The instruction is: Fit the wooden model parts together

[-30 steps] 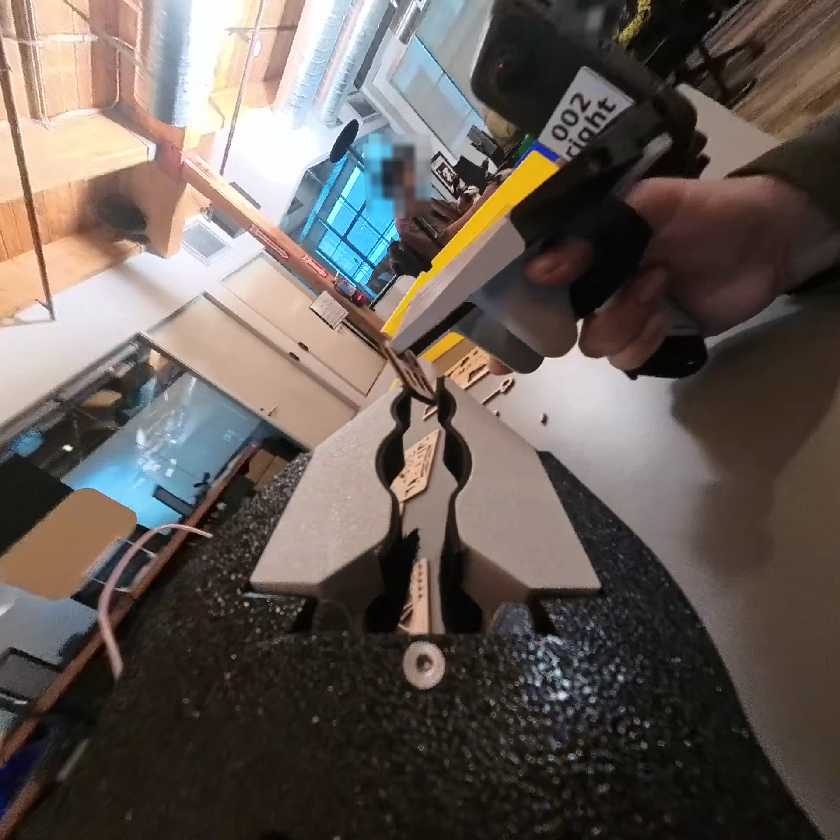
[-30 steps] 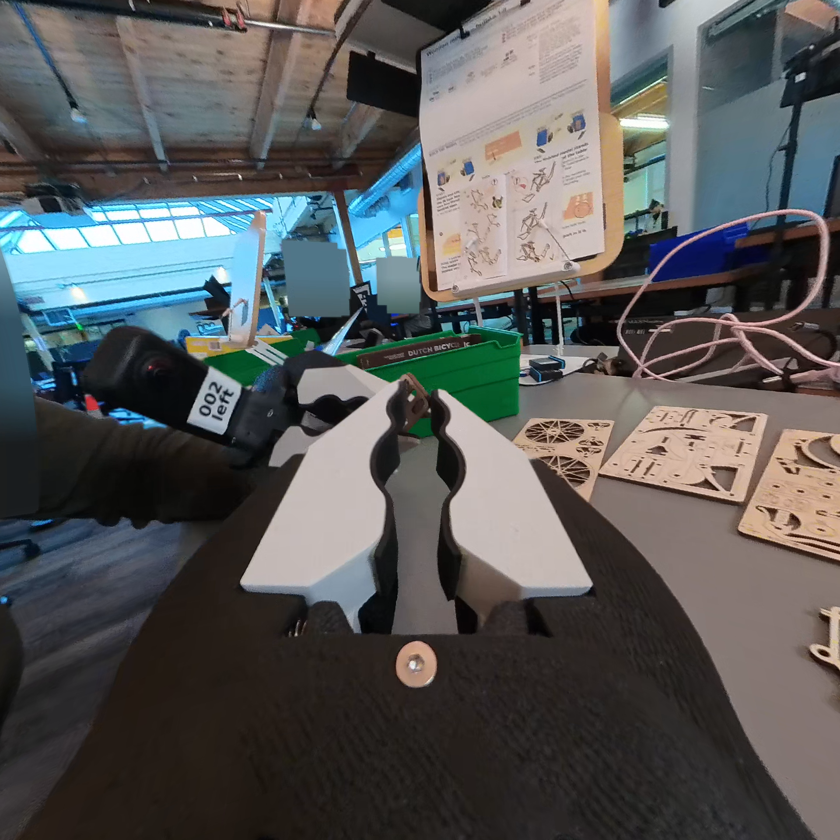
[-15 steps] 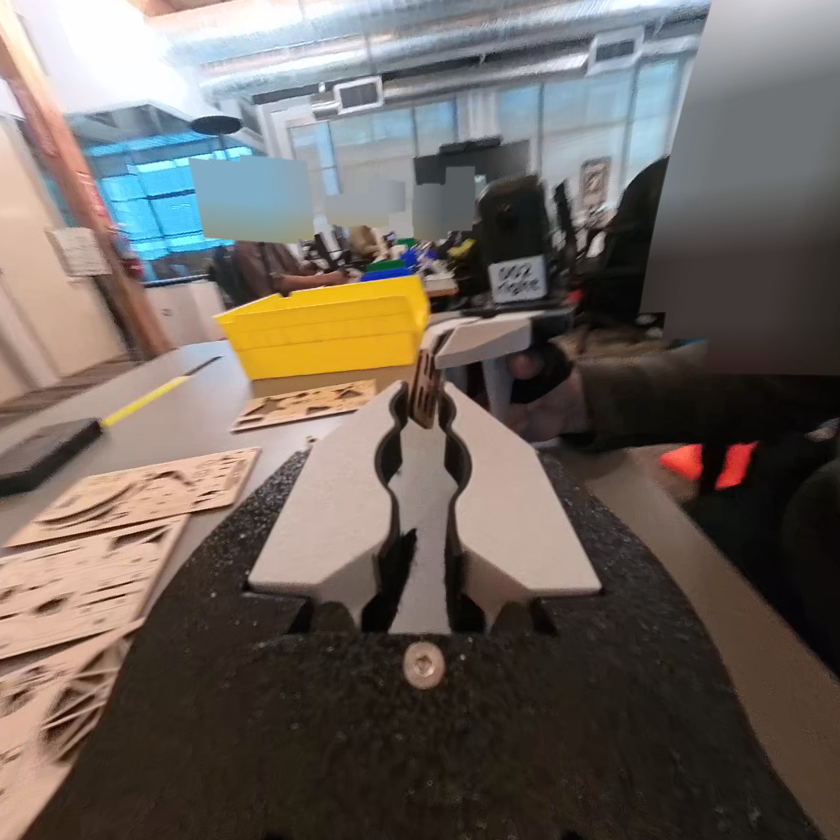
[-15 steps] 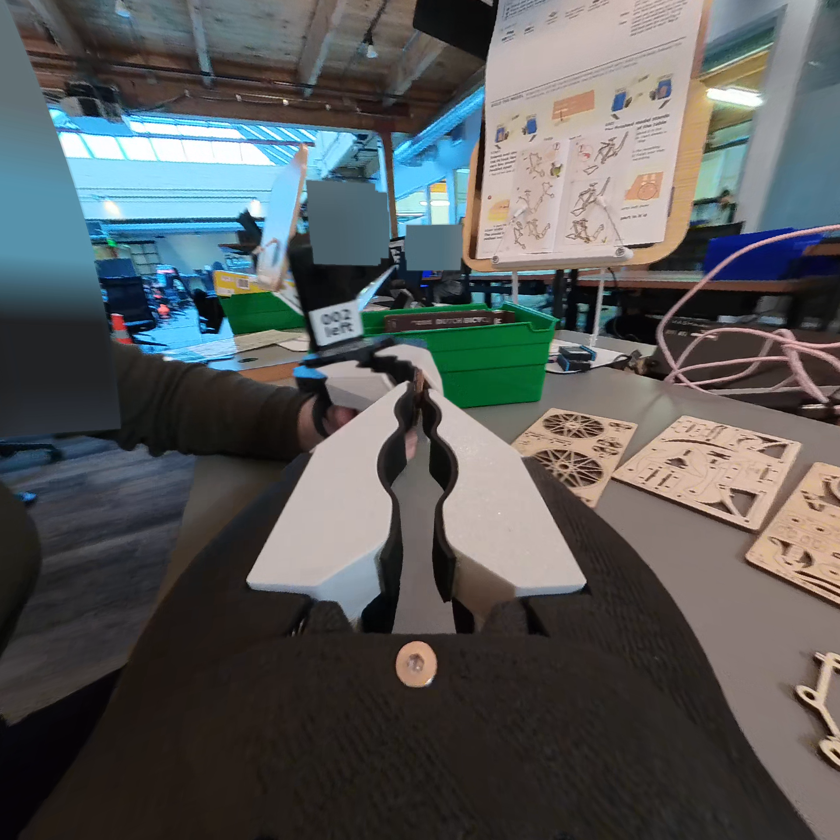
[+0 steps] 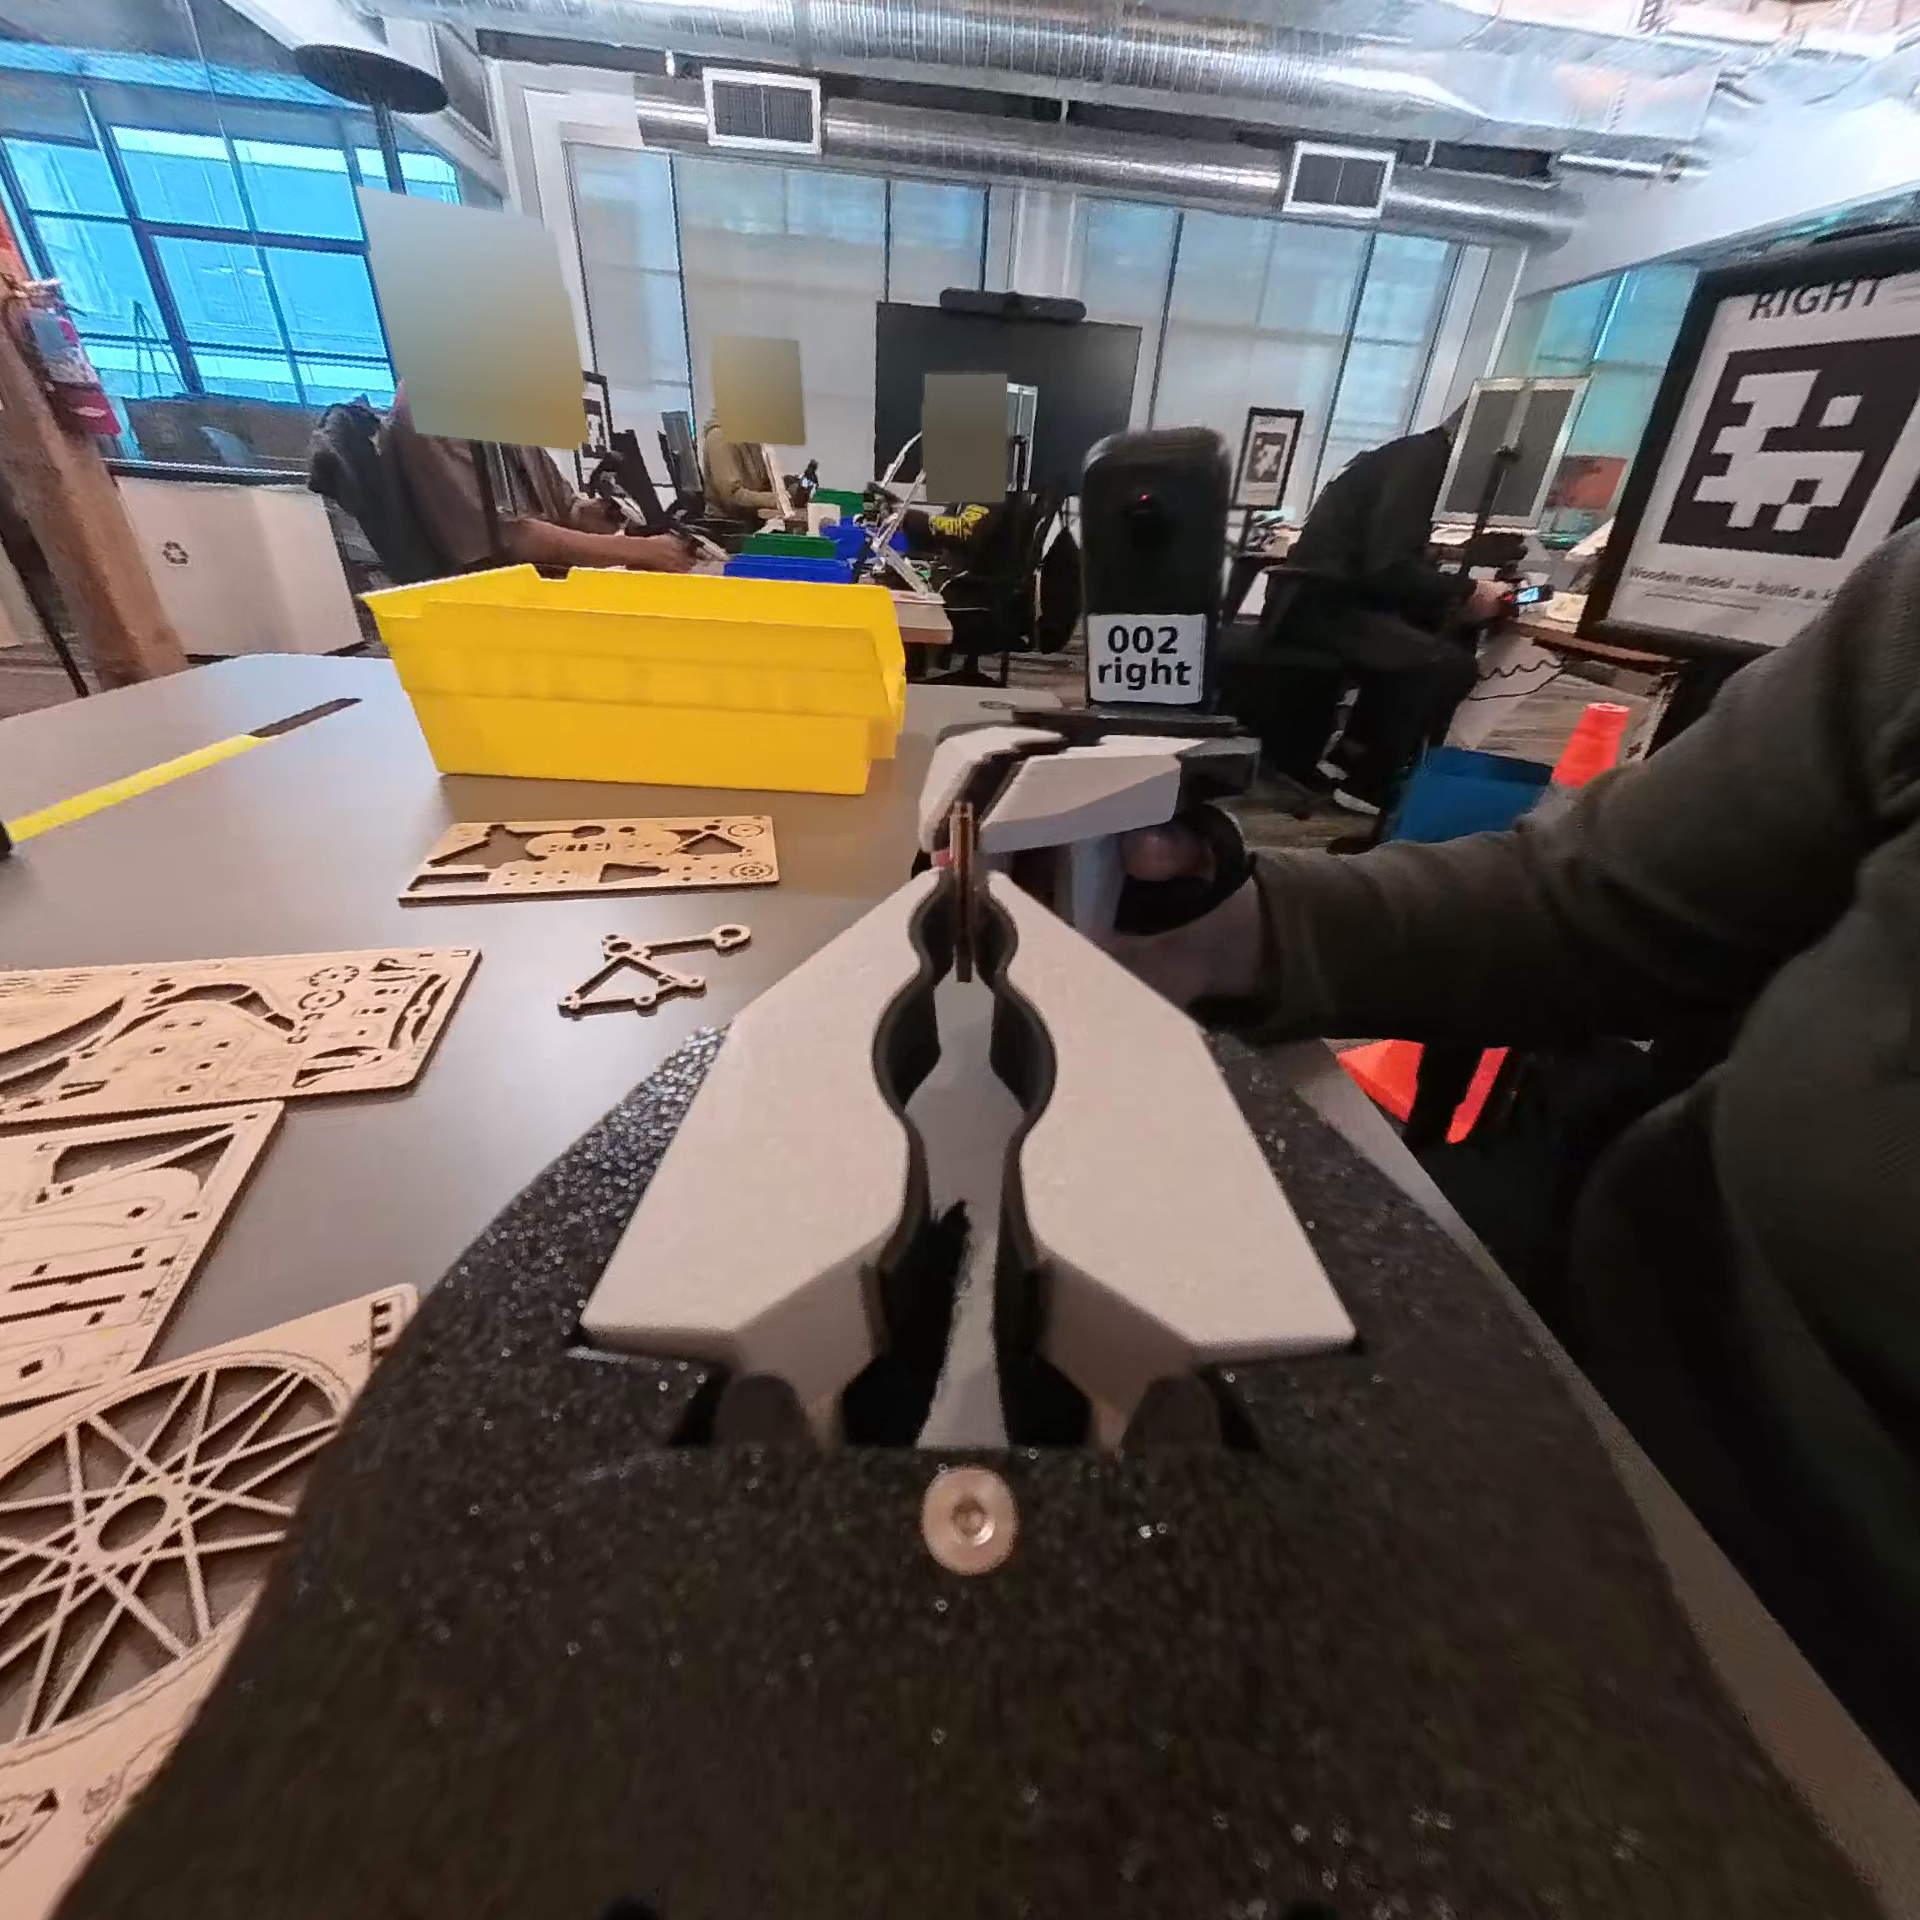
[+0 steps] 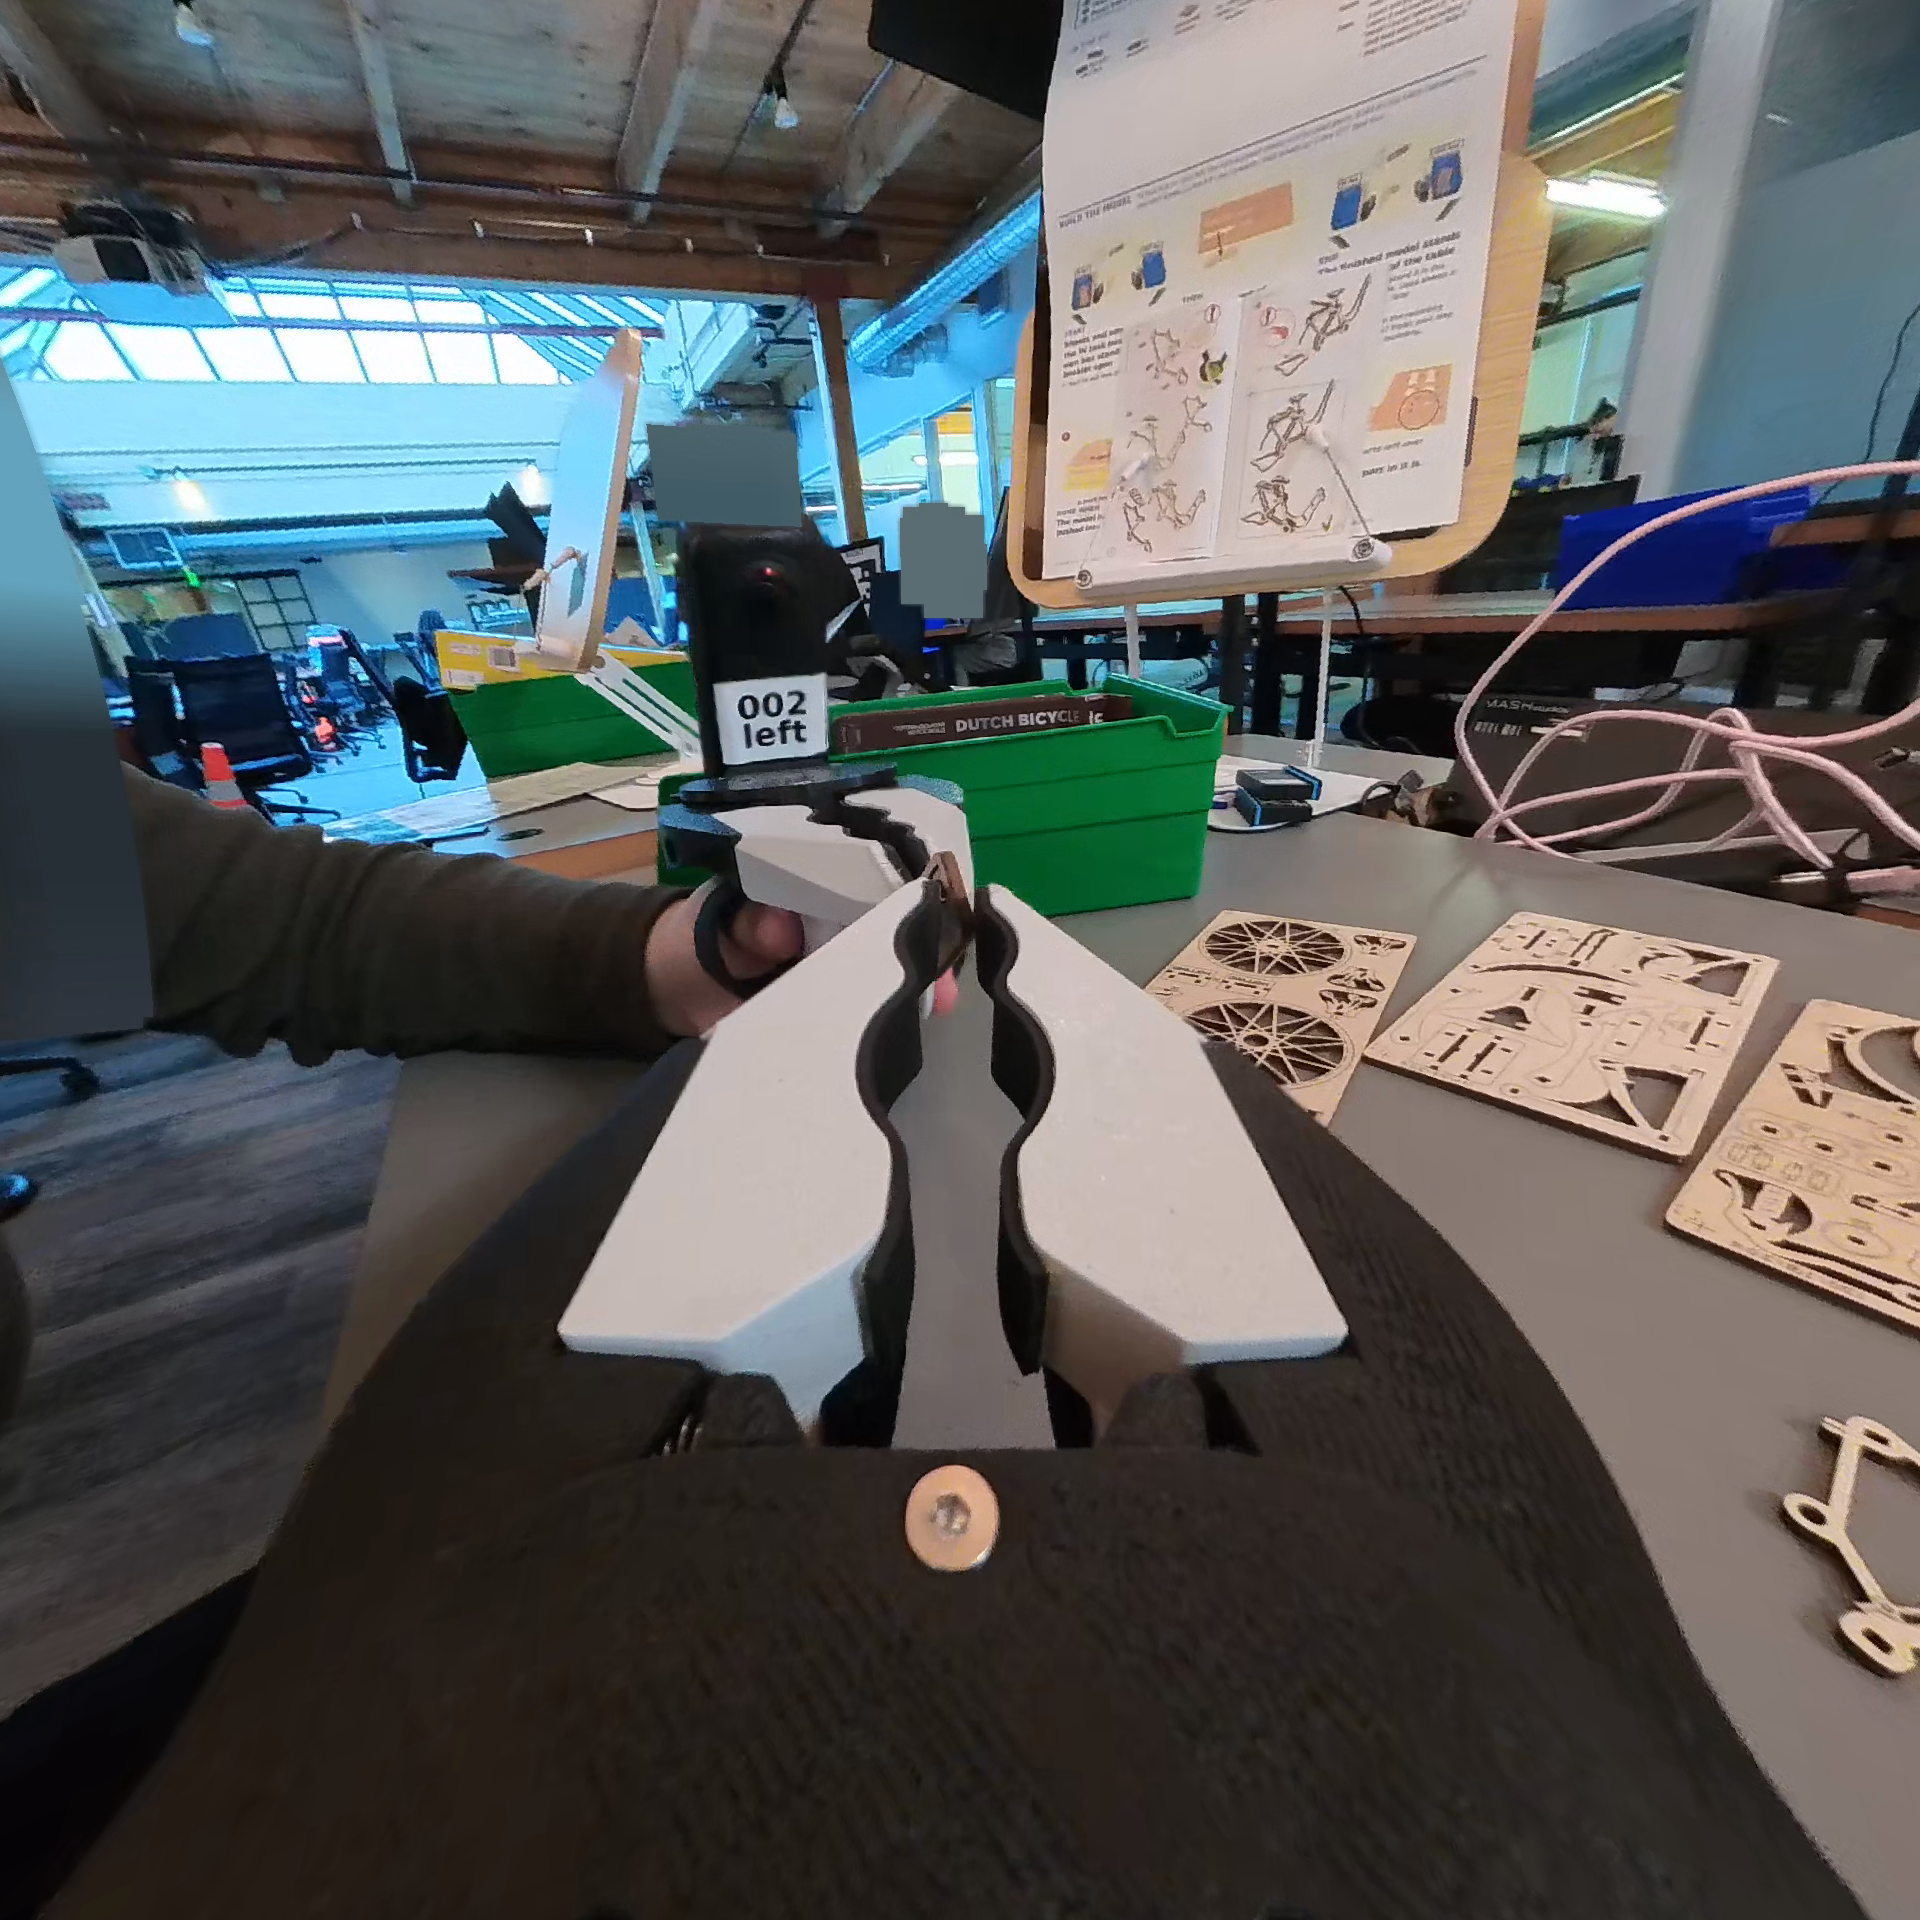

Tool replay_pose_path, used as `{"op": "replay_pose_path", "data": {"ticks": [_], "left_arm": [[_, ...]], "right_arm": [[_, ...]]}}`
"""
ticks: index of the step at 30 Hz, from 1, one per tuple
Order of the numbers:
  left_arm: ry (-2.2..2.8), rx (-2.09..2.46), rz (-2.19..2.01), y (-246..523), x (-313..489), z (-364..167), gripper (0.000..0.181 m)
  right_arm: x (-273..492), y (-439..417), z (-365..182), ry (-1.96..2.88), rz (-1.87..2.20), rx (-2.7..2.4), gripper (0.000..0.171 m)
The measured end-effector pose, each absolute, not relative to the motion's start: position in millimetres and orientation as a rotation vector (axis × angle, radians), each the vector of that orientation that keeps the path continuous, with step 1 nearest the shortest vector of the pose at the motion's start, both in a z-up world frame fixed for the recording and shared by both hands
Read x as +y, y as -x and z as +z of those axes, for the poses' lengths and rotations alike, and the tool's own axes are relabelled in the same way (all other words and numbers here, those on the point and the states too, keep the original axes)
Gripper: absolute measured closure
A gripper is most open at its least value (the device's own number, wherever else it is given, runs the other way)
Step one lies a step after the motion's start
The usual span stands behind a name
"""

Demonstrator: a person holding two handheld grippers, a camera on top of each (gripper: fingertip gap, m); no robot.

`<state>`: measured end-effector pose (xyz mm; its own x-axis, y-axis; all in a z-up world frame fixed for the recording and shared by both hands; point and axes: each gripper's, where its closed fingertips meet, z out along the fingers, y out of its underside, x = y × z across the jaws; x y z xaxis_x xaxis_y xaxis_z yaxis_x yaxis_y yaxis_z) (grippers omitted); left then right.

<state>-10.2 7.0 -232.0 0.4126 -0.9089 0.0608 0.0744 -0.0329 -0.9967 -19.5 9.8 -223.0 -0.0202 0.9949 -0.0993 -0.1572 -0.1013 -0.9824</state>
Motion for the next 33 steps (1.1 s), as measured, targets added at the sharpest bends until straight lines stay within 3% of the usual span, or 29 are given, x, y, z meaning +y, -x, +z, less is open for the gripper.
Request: {"op": "replay_pose_path", "data": {"ticks": [20, 33], "left_arm": [[1.359, 0.803, -0.828, 8.4, 10.2, -231.5, 0.181], [1.086, 1.109, 0.190, 7.9, 10.8, -227.9, 0.177]], "right_arm": [[12.5, 20.4, -222.3, 1.160, 1.349, -1.029, 0.165], [13.7, 19.0, -220.6, 1.231, 1.497, -0.923, 0.162]]}}
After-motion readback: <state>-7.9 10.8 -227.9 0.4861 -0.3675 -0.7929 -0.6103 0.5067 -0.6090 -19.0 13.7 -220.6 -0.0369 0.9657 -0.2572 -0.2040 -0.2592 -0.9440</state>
